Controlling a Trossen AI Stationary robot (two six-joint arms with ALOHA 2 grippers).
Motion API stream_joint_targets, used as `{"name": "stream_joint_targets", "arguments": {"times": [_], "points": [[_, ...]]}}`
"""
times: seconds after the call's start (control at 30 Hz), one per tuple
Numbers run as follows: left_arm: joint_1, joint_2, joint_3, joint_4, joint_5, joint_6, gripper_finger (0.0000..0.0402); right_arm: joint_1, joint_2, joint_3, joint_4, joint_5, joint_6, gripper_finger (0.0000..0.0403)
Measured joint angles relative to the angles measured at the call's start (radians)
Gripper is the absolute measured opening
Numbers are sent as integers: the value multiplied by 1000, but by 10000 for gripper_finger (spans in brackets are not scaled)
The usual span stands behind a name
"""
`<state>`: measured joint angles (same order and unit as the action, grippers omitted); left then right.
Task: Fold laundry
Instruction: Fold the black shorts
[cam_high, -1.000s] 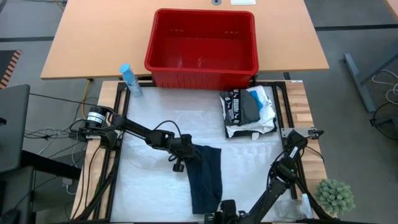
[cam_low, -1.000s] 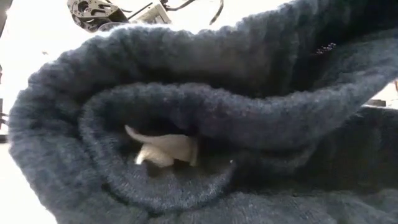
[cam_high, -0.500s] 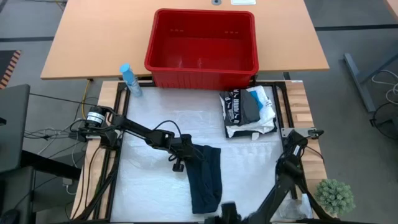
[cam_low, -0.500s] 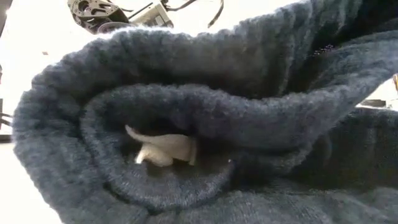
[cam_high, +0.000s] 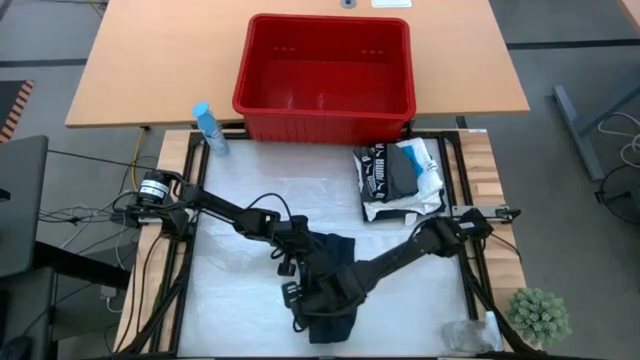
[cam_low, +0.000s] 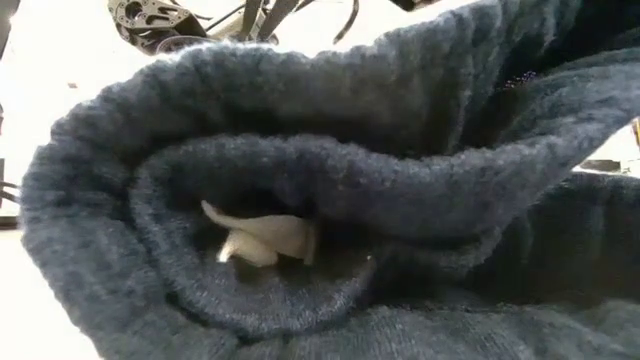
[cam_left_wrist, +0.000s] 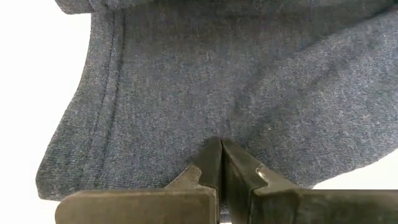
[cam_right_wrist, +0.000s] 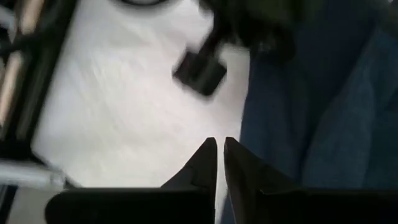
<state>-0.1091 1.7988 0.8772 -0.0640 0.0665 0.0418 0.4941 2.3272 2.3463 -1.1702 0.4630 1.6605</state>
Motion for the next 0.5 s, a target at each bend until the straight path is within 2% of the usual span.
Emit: {"name": "stream_joint_targets", "arguments": {"times": [0.1,0.33,0.5], "points": [[6,0,0,1,6,-1,0,-10,-2,1,-8,-64,-42,47],[25,1,0,4,3,-1,0,16,16,-16,-101,-105,-20,18],[41,1,0,5,4,0,0,26,66,-17,-110,-169,-20,23]]}}
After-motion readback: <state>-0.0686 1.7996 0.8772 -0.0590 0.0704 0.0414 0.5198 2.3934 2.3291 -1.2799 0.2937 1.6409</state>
